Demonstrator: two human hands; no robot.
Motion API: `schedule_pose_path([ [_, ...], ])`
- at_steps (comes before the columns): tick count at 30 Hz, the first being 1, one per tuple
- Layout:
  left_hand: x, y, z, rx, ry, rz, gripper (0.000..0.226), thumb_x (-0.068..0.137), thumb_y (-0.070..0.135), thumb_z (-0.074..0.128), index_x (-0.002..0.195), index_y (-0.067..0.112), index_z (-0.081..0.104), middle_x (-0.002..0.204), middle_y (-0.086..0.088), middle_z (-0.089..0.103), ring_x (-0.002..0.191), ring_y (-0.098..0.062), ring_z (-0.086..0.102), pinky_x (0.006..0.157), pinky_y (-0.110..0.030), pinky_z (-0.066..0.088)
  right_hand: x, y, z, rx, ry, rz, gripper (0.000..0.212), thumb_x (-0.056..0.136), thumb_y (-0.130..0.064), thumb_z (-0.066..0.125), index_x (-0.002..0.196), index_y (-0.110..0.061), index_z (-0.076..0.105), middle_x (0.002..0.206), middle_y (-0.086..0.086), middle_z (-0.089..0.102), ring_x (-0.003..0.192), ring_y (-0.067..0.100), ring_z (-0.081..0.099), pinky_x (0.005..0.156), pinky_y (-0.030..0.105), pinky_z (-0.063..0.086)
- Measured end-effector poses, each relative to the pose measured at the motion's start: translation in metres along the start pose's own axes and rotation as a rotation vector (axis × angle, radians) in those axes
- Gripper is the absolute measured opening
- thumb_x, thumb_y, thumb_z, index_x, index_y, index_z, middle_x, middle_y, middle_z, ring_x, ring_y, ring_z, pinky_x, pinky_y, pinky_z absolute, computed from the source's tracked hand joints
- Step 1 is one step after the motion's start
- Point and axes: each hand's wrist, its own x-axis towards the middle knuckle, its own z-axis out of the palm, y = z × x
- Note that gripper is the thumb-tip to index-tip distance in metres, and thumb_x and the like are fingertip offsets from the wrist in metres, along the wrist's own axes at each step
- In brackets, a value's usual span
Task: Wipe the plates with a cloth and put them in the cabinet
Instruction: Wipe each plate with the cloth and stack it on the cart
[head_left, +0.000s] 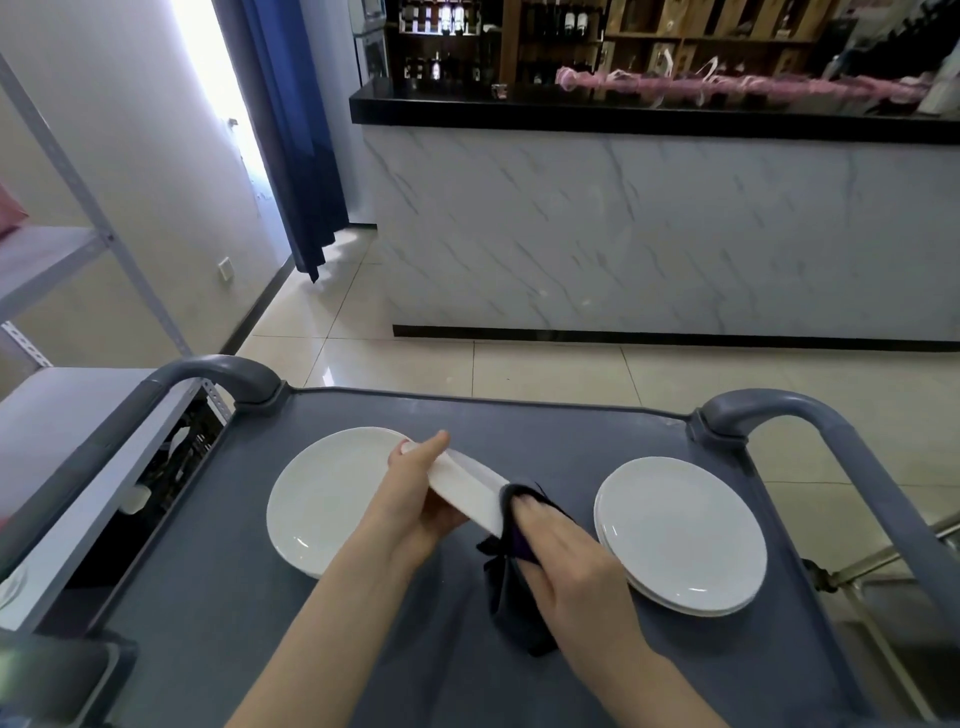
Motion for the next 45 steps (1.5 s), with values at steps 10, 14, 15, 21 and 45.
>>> schedule_pose_path([
  [10,-0.003,-0.001,-0.032,-0.047,-0.326,0.14,0.053,0.095,0.02,0.053,0.144,0.04,0.049,0.136,-0.013,0.065,0.116,-0.033,0.067,0.086,-0.046,0.059,0.022,-0.012,0.014,0.418,-0.371,0.139,0.051,0.098,-0.041,0.037,0.148,-0.033,0.034,0.149,-0.031,0.027,0.139,-0.014,0.021,0.113,0.008,0.012],
  [14,-0.006,0.003,-0.037,-0.034,-0.391,0.161,0.056,0.095,0.019,0.051,0.146,0.043,0.048,0.141,-0.011,0.061,0.126,-0.033,0.061,0.104,-0.052,0.048,0.064,0.0,0.03,0.344,-0.274,0.179,0.055,0.1,-0.029,0.045,0.152,-0.021,0.03,0.157,-0.01,0.031,0.144,0.001,0.024,0.119,0.019,0.014],
  [15,-0.007,0.004,-0.039,-0.044,-0.387,0.167,0.056,0.095,0.019,0.052,0.145,0.043,0.049,0.142,-0.01,0.061,0.126,-0.032,0.061,0.104,-0.053,0.047,0.071,0.006,0.032,0.309,-0.248,0.201,0.054,0.101,-0.027,0.046,0.152,-0.021,0.031,0.157,-0.008,0.031,0.144,0.003,0.024,0.12,0.023,0.016],
  [21,-0.007,0.012,-0.055,-0.149,-0.37,0.202,0.053,0.094,0.022,0.052,0.143,0.042,0.052,0.138,-0.006,0.064,0.116,-0.032,0.068,0.081,-0.048,0.06,0.048,0.027,0.027,0.193,-0.311,0.145,0.051,0.103,-0.025,0.042,0.151,-0.017,0.03,0.154,-0.014,0.026,0.143,-0.006,0.01,0.119,0.019,-0.003],
  [45,-0.009,0.009,-0.06,0.049,-0.51,0.164,0.054,0.1,0.018,0.046,0.146,0.045,0.048,0.15,-0.004,0.054,0.136,-0.029,0.053,0.109,-0.05,0.046,0.075,-0.009,0.043,0.252,-0.323,0.029,0.057,0.098,-0.037,0.034,0.152,-0.033,0.02,0.159,-0.02,0.015,0.148,-0.002,0.003,0.123,0.04,0.002],
])
